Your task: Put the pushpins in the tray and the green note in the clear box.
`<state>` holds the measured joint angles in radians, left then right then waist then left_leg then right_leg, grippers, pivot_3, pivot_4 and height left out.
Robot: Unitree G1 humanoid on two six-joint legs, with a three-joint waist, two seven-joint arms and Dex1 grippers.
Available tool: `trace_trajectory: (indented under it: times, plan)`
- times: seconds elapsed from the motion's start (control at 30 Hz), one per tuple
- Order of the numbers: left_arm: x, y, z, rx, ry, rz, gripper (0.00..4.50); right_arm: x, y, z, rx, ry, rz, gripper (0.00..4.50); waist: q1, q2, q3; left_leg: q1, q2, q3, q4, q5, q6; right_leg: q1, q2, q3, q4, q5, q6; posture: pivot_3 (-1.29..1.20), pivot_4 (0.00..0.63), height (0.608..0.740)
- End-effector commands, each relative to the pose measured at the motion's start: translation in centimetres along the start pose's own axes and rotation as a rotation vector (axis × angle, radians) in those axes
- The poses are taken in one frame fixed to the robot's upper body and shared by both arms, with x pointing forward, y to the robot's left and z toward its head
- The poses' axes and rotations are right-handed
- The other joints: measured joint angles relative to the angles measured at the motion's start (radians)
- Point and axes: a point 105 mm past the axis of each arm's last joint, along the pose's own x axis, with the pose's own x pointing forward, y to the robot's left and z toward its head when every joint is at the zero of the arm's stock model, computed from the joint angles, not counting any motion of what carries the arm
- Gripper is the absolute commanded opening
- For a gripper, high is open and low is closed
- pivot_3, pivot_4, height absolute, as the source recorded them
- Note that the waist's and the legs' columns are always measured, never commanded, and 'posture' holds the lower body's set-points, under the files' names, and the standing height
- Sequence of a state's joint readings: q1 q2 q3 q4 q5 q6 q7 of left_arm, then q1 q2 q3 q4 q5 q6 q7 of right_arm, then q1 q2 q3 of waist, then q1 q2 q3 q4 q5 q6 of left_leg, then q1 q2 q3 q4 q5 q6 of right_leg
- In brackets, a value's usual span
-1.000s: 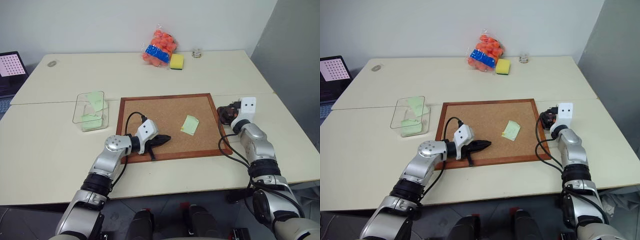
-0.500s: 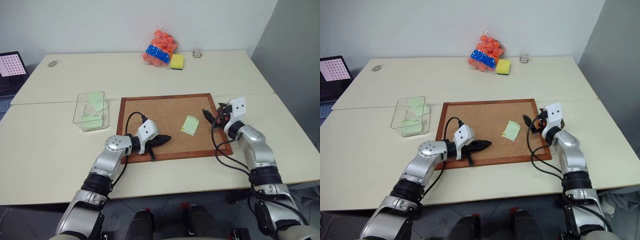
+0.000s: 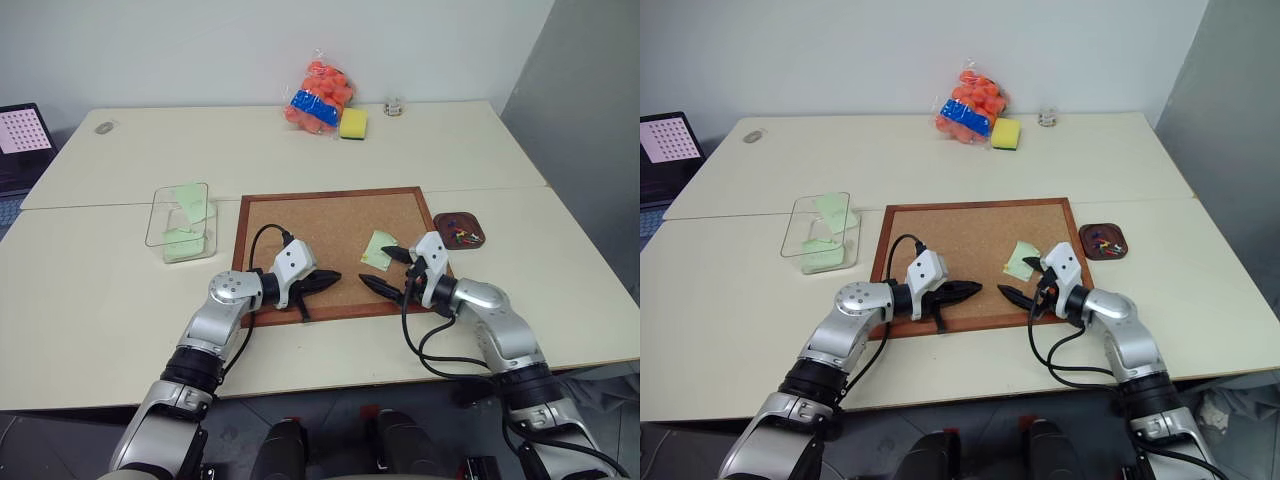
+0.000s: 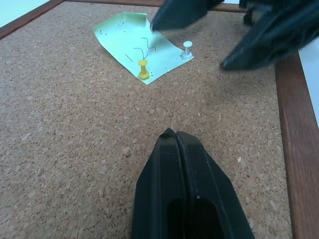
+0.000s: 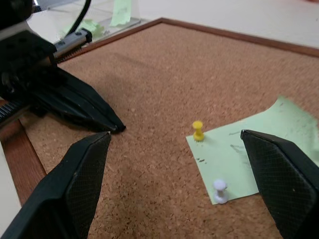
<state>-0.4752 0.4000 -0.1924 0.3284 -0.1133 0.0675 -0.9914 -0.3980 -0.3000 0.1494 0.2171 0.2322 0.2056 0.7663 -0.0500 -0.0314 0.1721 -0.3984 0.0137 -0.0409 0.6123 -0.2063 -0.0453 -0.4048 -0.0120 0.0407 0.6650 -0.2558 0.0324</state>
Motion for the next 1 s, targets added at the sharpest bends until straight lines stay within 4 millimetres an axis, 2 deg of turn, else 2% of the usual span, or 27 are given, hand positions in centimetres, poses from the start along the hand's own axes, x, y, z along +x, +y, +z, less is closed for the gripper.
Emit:
trace_trajectory:
  times: [0.03,0.23,0.3,0.57,0.7,0.83,1.0]
  plan:
    - [-0.6,-0.5,-1.5,-0.012,0.065,-0.007,0.0,0.1,-0.8,0.3,-0.047,-0.006,-0.018,4.44,0.0,0.0,0.0,0.0,0.0,0.0,0.0,0.0,0.0,0.0,0.0,0.0,0.0,0.0,0.0,0.0,0.15,0.74]
    - [-0.8,-0.7,-1.7,-0.013,0.069,-0.004,0.0,-0.2,-1.2,-0.2,-0.045,0.004,-0.026,4.44,0.0,0.0,0.0,0.001,0.0,0.0,0.0,0.0,0.0,0.0,0.0,0.0,0.0,0.0,0.0,0.0,0.15,0.74]
    - [-0.8,-0.8,-1.7,-0.014,0.069,-0.002,0.0,-0.3,-1.1,-0.4,-0.042,0.005,-0.023,4.26,0.0,0.0,0.0,0.001,0.0,0.0,0.0,0.0,0.0,0.0,0.0,0.0,0.0,0.0,0.0,0.0,0.15,0.74]
    - [-1.1,-0.6,-1.7,-0.014,0.074,0.012,0.0,-0.5,-1.2,-0.4,-0.041,0.006,-0.021,2.42,0.001,0.0,0.0,0.001,0.0,0.0,0.0,0.0,0.0,0.001,0.0,0.0,0.0,0.0,0.0,0.0,0.15,0.74]
    - [-1.1,-0.5,-1.7,-0.014,0.074,0.016,0.0,-0.7,-1.6,-0.5,-0.046,0.012,-0.033,1.72,0.001,0.0,0.0,0.001,0.0,0.0,0.0,0.0,0.0,0.001,0.0,0.0,0.0,0.0,0.0,0.0,0.15,0.74]
    - [-1.1,-0.6,-1.7,-0.014,0.074,0.014,0.0,-0.5,-1.7,-0.5,-0.048,0.01,-0.041,0.77,0.001,0.0,0.0,0.001,0.0,0.0,0.0,0.0,0.0,0.0,0.0,0.0,0.0,0.0,0.0,0.0,0.15,0.74]
    - [-1.1,-0.6,-1.6,-0.013,0.073,0.014,0.0,-0.4,-1.9,-0.5,-0.052,0.011,-0.058,0.02,0.0,0.0,0.0,0.001,0.0,0.0,0.0,0.0,0.0,0.0,0.0,0.0,0.0,0.0,0.0,0.0,0.15,0.74]
